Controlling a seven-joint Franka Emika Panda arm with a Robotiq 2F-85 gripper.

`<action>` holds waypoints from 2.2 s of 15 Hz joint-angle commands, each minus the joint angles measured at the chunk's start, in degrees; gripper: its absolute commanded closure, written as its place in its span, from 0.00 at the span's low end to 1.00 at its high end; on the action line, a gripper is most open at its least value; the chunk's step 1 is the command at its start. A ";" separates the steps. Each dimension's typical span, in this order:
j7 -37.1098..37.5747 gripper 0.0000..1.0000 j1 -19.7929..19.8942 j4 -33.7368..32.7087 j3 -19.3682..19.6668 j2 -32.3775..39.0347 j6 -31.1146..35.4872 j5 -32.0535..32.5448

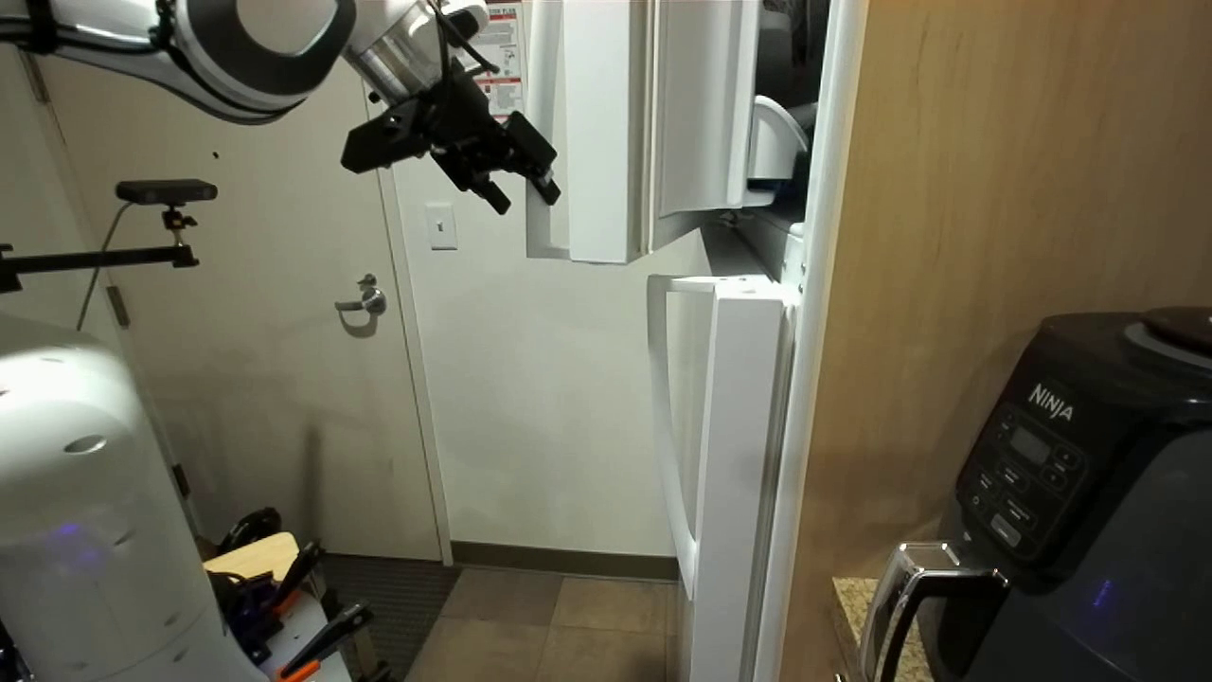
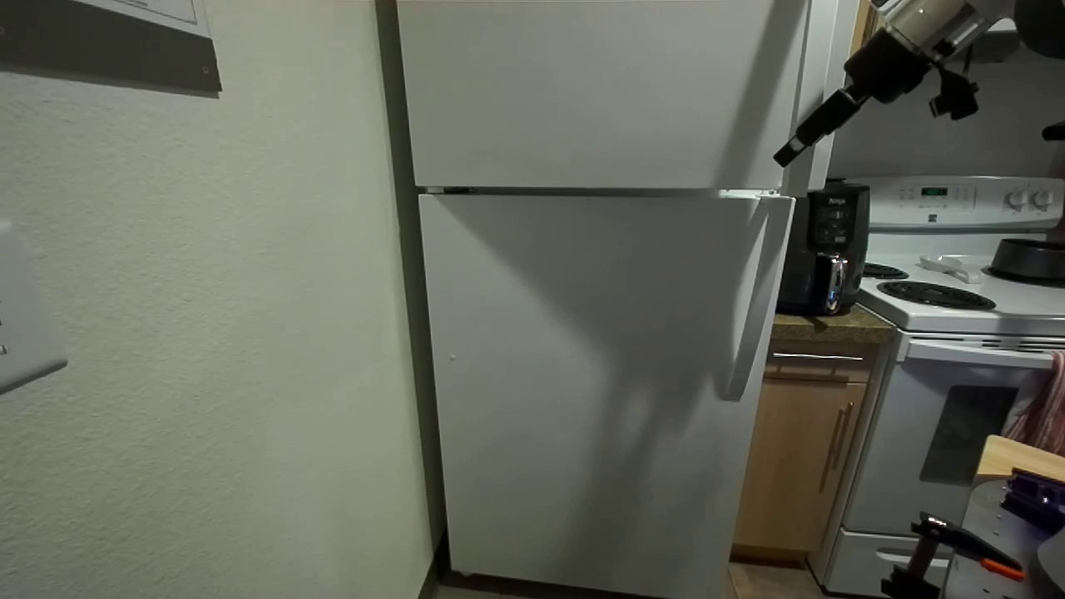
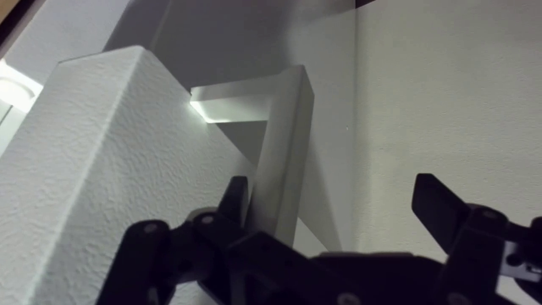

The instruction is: Open the top door of the fridge

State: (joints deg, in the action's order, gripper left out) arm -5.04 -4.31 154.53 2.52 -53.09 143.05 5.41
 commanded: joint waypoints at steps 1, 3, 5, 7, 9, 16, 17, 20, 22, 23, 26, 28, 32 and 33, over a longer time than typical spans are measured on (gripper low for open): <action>-1.09 0.00 -2.74 1.25 -0.10 -1.26 0.71 -3.00; -1.14 0.00 -3.50 1.55 -0.03 -2.63 0.30 -3.66; -1.46 0.00 -4.61 1.94 0.23 -3.99 0.02 -4.56; -1.40 0.00 -5.60 2.16 0.10 -5.07 -0.33 -5.48; -1.76 0.00 -6.67 1.87 0.51 -6.36 -1.37 -6.29; -2.43 0.00 -11.15 0.32 1.59 -13.48 -8.86 -10.31; -2.35 0.00 -11.77 -0.28 1.64 -14.69 -10.71 -11.10; -2.28 0.00 -13.47 -2.43 1.65 -17.89 -16.22 -13.72; -3.01 0.00 -13.83 -4.08 2.24 -19.46 -19.42 -14.71; -3.17 0.00 -12.36 -5.02 2.47 -19.63 -20.43 -13.78; -3.15 0.00 -6.77 -4.77 4.13 -16.86 -18.06 -10.34; -3.10 0.00 -2.27 -4.12 5.67 -13.47 -13.26 -7.58; 0.35 0.00 6.44 -2.65 5.30 -4.09 -0.65 -3.09; 1.51 0.00 8.56 -2.64 4.55 -1.37 1.93 -2.36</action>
State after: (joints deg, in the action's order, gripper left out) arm -6.31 -1.41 152.32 9.15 -62.87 137.62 0.66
